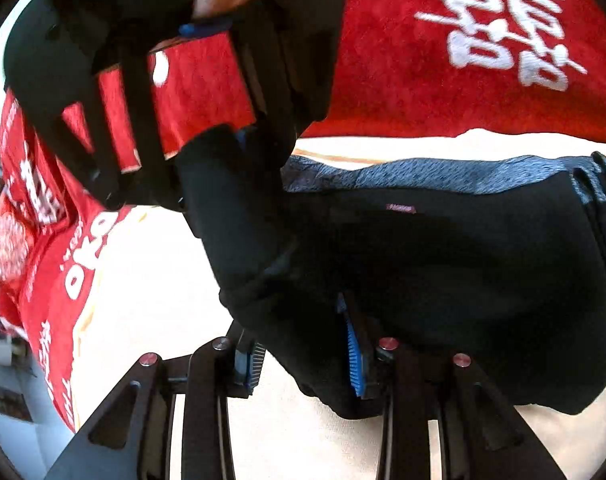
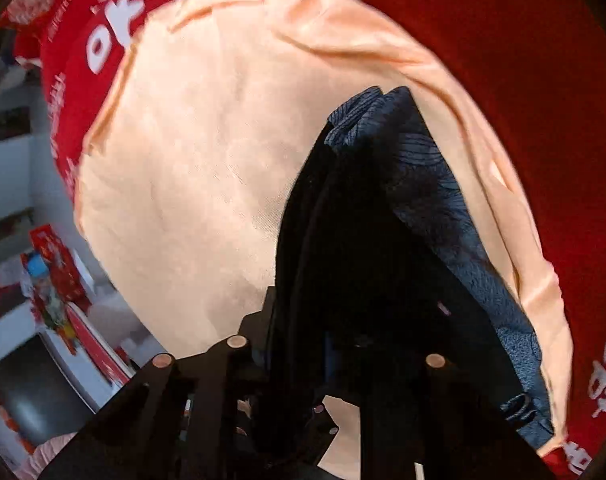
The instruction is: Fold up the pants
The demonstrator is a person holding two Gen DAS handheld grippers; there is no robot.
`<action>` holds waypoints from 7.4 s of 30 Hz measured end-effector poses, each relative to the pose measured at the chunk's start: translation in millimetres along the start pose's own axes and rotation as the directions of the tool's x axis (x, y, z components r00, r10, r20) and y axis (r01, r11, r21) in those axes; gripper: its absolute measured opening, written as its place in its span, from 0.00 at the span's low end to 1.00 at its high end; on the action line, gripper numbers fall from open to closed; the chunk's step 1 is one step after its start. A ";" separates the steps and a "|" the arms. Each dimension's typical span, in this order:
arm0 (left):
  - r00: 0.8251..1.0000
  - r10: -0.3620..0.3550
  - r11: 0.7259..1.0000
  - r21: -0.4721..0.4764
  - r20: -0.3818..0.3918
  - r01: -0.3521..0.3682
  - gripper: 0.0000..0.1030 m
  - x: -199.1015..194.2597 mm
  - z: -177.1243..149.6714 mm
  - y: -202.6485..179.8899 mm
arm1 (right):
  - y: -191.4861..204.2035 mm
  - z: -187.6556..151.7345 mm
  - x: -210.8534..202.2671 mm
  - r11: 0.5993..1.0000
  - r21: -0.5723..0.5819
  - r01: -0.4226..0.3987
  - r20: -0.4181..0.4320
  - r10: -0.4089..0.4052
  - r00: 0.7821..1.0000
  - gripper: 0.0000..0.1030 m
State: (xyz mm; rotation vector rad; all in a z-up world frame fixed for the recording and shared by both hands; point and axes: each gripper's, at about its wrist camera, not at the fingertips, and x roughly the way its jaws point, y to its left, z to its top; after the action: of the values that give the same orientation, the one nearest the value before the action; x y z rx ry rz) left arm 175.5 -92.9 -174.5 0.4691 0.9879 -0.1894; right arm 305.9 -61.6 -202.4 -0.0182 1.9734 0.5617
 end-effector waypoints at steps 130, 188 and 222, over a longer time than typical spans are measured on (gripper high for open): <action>0.781 -0.489 0.872 -0.200 -0.389 0.446 0.94 -13.9 84.5 -120.6 | -314.7 -471.5 -3.3 0.731 0.646 -0.219 0.508 -0.197 0.839 1.00; 0.641 -0.683 0.729 -0.293 -0.350 0.618 0.60 -75.1 37.9 -120.7 | -303.6 -463.4 30.9 0.515 0.252 -0.819 0.738 0.445 0.507 0.42; 0.859 -0.348 0.933 -0.048 -0.376 0.357 0.99 -106.1 -71.9 -85.7 | -224.2 -538.8 51.6 0.614 0.675 -0.409 0.570 -0.081 0.818 0.80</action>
State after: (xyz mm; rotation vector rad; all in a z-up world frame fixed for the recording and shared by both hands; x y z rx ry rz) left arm 32.3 -141.3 -144.0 0.3467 1.4550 -0.4543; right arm -118.3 -461.1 -140.9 0.8199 1.4797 -0.2286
